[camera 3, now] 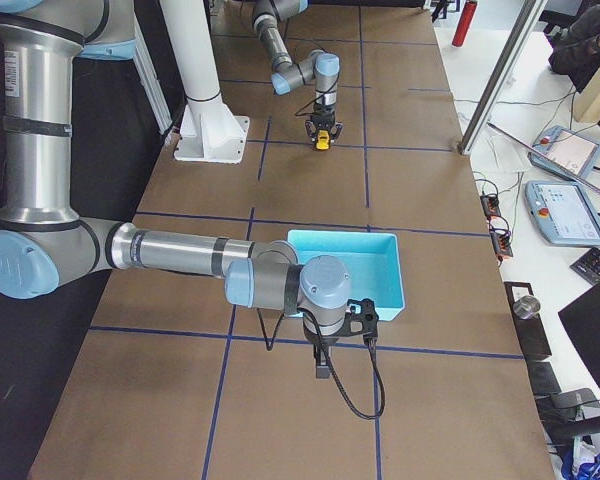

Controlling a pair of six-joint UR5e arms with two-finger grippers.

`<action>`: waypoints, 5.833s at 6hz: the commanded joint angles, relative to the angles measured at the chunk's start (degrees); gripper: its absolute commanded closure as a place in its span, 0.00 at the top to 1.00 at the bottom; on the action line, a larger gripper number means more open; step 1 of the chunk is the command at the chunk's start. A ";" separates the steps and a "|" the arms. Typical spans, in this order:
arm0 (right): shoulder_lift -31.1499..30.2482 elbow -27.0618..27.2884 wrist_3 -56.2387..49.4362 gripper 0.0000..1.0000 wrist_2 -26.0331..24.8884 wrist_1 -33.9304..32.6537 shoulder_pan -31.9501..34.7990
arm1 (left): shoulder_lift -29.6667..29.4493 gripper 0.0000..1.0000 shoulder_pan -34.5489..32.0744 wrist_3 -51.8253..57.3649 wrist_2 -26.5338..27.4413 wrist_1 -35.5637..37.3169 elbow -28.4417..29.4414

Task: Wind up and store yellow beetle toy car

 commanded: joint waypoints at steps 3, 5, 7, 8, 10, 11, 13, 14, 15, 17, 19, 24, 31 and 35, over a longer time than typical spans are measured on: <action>0.06 0.00 0.00 1.00 0.00 -0.07 0.00 | 5.89 0.02 -0.40 0.00 -0.16 -2.72 -4.07; 0.06 0.00 0.00 1.00 0.00 0.02 0.00 | 7.91 0.02 -1.02 0.00 -0.16 -4.82 -4.87; 0.06 0.00 0.00 1.00 0.00 0.02 0.00 | 10.28 0.05 -1.11 -0.09 -0.16 -7.10 -6.10; 0.06 0.00 0.00 1.00 0.00 0.02 0.00 | 10.82 0.74 -1.02 -1.31 0.01 -7.72 -6.71; 0.06 0.00 0.00 1.00 0.00 0.02 0.00 | 15.62 1.00 -1.28 -1.24 0.10 -9.13 -11.95; 0.06 0.00 0.00 1.00 0.00 0.02 0.00 | 18.79 1.00 -2.50 -1.14 -0.25 -11.75 -14.69; 0.06 0.00 0.00 1.00 -0.09 0.02 0.00 | 23.98 1.00 -5.31 0.34 -2.25 -11.78 -18.22; 0.06 0.00 0.00 1.00 0.00 0.02 0.00 | 24.87 1.00 -8.72 5.57 -3.58 -10.38 -18.32; 0.06 0.09 0.00 1.00 0.00 0.02 -0.09 | 26.88 1.00 -11.54 8.84 -4.29 -5.23 -19.97; 0.76 4.79 0.35 1.00 -0.17 -2.42 -2.19 | 34.50 1.00 -16.38 10.53 -4.12 12.05 -30.83; 1.28 16.73 0.87 1.00 -0.70 -11.73 -6.48 | 42.16 1.00 -29.26 11.16 -4.29 19.84 -34.57; 9.18 22.50 4.04 1.00 -1.40 -13.78 -24.93 | 55.02 1.00 -61.77 10.37 -28.32 20.22 -22.76; 18.08 25.23 -16.04 1.00 -8.26 -12.29 -39.80 | 52.48 1.00 -64.04 -11.34 -20.55 31.38 -20.61; 11.40 19.45 -22.76 1.00 -8.88 6.29 -46.14 | 52.83 1.00 -64.04 -11.16 -20.73 31.03 -20.87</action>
